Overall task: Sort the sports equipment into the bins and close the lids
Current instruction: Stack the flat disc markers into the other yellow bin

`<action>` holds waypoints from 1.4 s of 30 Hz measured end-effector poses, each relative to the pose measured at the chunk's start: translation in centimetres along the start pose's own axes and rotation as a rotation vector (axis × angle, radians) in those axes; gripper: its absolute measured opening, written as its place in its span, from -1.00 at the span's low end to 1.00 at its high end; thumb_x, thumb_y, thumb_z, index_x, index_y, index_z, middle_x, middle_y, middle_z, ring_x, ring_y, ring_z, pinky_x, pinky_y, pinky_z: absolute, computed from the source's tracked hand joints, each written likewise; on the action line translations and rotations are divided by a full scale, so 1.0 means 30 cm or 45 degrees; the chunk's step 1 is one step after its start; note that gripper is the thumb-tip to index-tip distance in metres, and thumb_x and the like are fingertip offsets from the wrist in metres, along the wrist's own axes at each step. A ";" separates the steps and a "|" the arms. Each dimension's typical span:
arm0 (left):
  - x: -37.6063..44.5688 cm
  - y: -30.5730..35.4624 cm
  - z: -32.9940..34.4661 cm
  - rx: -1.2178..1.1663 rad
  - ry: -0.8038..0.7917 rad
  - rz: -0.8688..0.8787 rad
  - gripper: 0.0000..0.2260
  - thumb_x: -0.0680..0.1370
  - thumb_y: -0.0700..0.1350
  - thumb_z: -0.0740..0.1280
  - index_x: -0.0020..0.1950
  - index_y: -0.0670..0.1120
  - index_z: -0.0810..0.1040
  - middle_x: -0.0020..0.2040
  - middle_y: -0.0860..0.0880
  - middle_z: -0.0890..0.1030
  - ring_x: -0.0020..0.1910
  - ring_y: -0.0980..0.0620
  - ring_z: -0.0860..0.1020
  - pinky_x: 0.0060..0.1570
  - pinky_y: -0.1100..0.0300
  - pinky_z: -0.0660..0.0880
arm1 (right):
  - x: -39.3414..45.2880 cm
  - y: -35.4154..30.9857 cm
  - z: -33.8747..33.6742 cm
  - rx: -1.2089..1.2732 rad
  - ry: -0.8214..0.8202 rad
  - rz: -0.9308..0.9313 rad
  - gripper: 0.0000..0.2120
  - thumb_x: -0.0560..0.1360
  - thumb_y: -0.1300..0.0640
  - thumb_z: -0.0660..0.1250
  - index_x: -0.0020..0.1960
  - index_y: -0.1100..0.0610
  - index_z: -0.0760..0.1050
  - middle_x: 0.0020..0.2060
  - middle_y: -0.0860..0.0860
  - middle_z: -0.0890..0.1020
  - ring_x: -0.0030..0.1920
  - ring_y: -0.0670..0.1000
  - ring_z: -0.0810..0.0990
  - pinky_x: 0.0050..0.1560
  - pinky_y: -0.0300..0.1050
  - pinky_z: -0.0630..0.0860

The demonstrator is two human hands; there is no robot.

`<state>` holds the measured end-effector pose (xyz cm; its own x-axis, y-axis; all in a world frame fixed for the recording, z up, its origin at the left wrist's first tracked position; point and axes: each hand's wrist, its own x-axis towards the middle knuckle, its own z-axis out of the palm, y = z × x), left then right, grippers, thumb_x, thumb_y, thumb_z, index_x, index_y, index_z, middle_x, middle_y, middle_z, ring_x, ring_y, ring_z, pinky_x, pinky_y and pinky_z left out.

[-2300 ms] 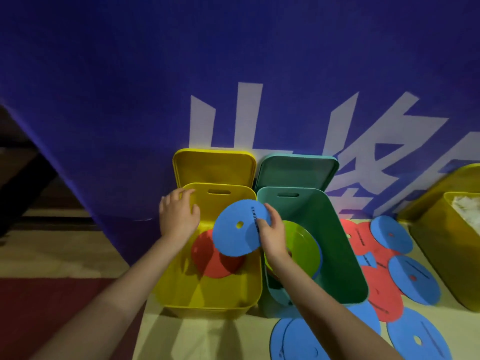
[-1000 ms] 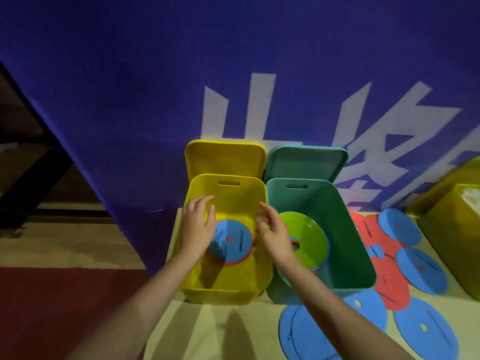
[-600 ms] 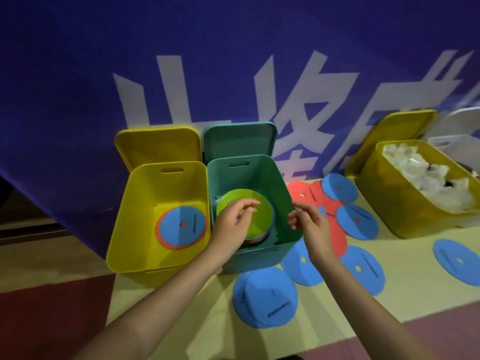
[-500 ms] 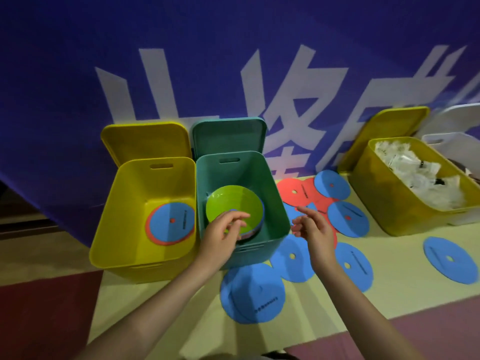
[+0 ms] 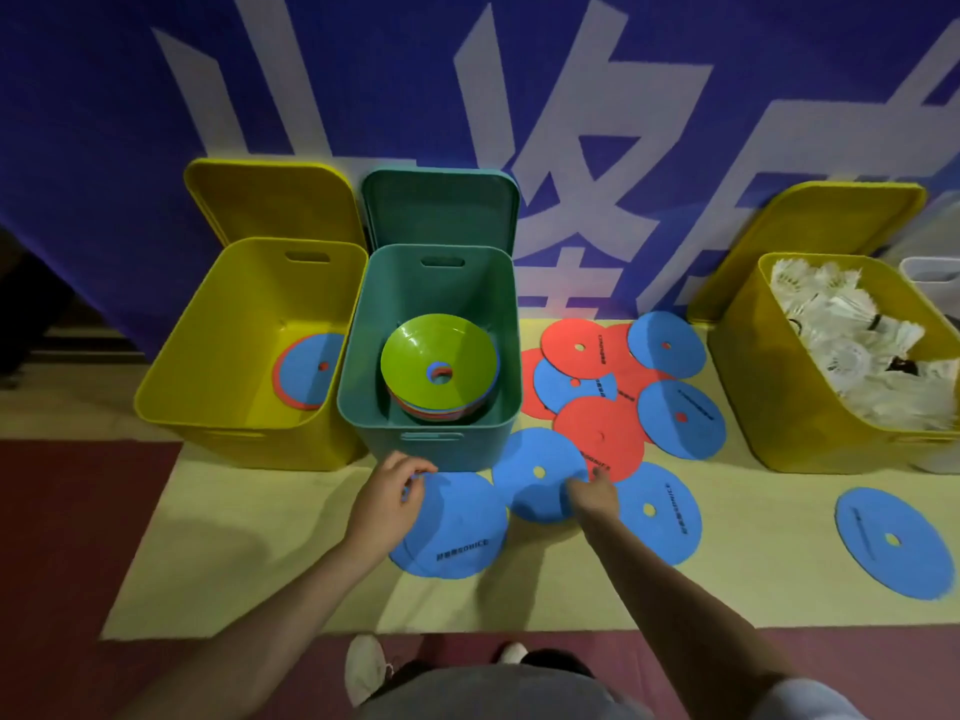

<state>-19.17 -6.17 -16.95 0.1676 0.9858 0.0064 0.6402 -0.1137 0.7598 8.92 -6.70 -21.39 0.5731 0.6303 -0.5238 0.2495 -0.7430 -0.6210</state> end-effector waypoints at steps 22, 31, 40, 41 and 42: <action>-0.126 -0.084 0.192 -0.327 0.142 -0.708 -0.75 0.63 -0.15 0.18 0.24 -0.11 0.55 0.17 -0.05 0.60 0.18 -0.08 0.53 0.17 -0.02 0.47 | -0.081 0.140 -0.092 0.339 -0.025 -0.025 -0.86 0.56 0.21 0.20 0.07 0.20 0.47 -0.08 0.10 0.58 0.00 0.17 0.55 -0.08 0.01 0.48; -0.041 0.220 0.106 0.358 0.146 0.189 -0.65 0.60 -0.04 0.13 0.35 -0.03 0.50 -0.09 -0.11 0.62 -0.11 -0.11 0.58 -0.28 0.13 0.40 | -0.159 -0.056 -0.222 0.360 0.120 -0.481 -0.44 0.61 0.27 0.13 0.56 0.07 0.06 0.27 0.10 0.48 0.22 0.21 0.50 0.05 -0.03 0.46; 0.098 0.445 0.065 0.285 0.226 0.423 -0.66 0.62 -0.18 0.20 0.40 -0.03 0.45 -0.20 -0.11 0.61 -0.26 -0.07 0.53 -0.35 0.14 0.30 | -0.131 -0.250 -0.368 0.744 0.217 -0.555 -0.49 0.59 0.25 0.14 0.51 0.01 0.18 0.39 0.00 0.40 0.30 0.06 0.46 0.20 -0.04 0.47; 0.118 0.475 0.051 0.273 0.251 0.436 -0.66 0.62 -0.18 0.20 0.39 -0.02 0.46 -0.22 -0.10 0.60 -0.30 -0.05 0.51 -0.37 0.12 0.33 | -0.132 -0.287 -0.390 0.789 0.221 -0.553 -0.49 0.60 0.24 0.13 0.51 0.00 0.17 0.39 0.00 0.40 0.26 0.04 0.47 0.15 -0.05 0.48; 0.140 0.508 0.034 0.240 0.281 0.438 -0.67 0.62 -0.17 0.19 0.38 -0.02 0.47 -0.19 -0.10 0.62 -0.29 -0.05 0.51 -0.35 0.09 0.40 | -0.133 -0.327 -0.411 0.837 0.227 -0.568 -0.49 0.60 0.25 0.13 0.51 0.01 0.18 0.39 0.00 0.39 0.23 0.00 0.47 0.13 -0.08 0.46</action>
<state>-7.95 -3.87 -6.01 0.2436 0.8871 0.3921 0.7039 -0.4398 0.5577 13.80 -4.68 -6.02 0.6577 0.7491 -0.0795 0.0062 -0.1110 -0.9938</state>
